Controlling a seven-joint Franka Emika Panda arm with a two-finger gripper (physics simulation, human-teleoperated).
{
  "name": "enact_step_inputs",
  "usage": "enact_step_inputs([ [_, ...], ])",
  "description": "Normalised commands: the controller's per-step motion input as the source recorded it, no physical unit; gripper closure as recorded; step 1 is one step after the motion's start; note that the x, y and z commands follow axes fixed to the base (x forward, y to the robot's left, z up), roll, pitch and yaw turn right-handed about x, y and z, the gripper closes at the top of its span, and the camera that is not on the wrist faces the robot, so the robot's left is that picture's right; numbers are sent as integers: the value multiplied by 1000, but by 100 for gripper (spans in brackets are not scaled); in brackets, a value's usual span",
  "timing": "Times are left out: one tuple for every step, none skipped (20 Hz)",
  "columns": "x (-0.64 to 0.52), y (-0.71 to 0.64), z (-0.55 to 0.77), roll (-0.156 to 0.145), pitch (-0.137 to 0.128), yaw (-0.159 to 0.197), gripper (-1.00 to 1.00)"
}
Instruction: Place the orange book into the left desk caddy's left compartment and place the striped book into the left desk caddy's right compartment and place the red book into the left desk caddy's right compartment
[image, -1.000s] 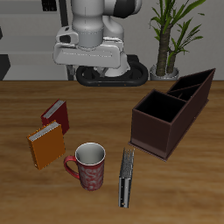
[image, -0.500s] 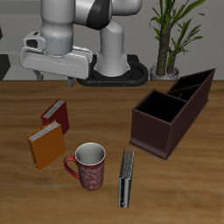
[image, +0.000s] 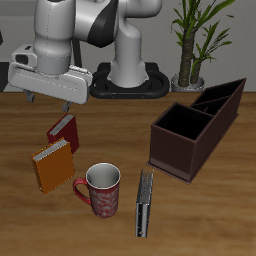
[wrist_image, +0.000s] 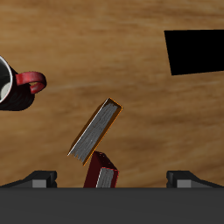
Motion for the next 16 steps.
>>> enact_step_inputs([
  [168, -162, -139, -47, -25, -29, -100],
  [0, 0, 0, 0, 0, 0, -100],
  [0, 0, 0, 0, 0, 0, -100],
  [805, -398, -698, 28, 19, -93, -100],
  [140, -23, -144, -26, -8, -15, -100],
  [187, -9, -216, 54, -35, -57, -100],
  [103, -88, -113, -4, -87, -94, -100],
  [195, -50, -206, 32, -49, -119, -100],
  [214, -94, -227, -17, -4, -31, -100],
  [125, -49, -178, 19, -88, -123, -100],
  [204, -65, -373, 57, 31, -93, -100],
  [131, -24, -302, -9, 8, -119, -100],
  [130, 54, -252, 48, -47, -121, -100],
  [112, 4, -233, 1, -34, -28, -100],
  [102, 72, -12, 0, 0, 0, -100],
  [72, -65, -214, -25, -33, -155, -100],
])
